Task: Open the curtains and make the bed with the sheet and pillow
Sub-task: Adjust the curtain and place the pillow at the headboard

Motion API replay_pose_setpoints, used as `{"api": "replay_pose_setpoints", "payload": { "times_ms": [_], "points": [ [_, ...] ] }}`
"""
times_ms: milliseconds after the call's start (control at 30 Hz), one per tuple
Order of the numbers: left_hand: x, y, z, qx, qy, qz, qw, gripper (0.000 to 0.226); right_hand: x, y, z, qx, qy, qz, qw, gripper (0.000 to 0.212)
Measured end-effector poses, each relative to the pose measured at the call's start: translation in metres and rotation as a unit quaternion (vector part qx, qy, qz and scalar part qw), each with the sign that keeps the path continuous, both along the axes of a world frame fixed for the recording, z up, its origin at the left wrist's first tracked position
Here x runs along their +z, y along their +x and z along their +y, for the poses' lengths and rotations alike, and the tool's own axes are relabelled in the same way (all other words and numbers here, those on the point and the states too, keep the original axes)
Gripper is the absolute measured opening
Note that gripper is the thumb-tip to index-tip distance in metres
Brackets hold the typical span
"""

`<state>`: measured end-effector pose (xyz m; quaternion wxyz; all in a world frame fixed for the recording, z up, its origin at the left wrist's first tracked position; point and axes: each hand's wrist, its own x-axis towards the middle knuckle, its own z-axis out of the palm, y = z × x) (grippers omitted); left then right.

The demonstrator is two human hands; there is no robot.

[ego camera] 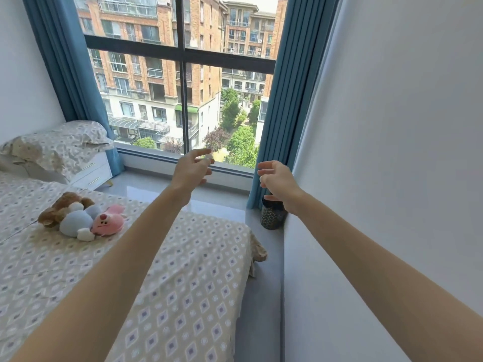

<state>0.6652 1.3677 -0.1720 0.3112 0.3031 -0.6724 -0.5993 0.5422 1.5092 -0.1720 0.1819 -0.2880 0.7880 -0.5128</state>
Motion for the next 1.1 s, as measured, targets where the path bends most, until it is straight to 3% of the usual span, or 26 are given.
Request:
{"api": "replay_pose_setpoints", "payload": {
  "times_ms": [667, 1100],
  "points": [
    [0.041, -0.421, -0.263, 0.013, -0.048, -0.003, 0.999, 0.033, 0.052, -0.427, -0.266, 0.064, -0.038, 0.046, 0.996, 0.037],
    [0.054, -0.625, -0.406, 0.051, -0.065, -0.017, 0.996, 0.036, 0.066, -0.642, -0.422, 0.106, -0.059, 0.051, 0.991, 0.038]
  ]
}}
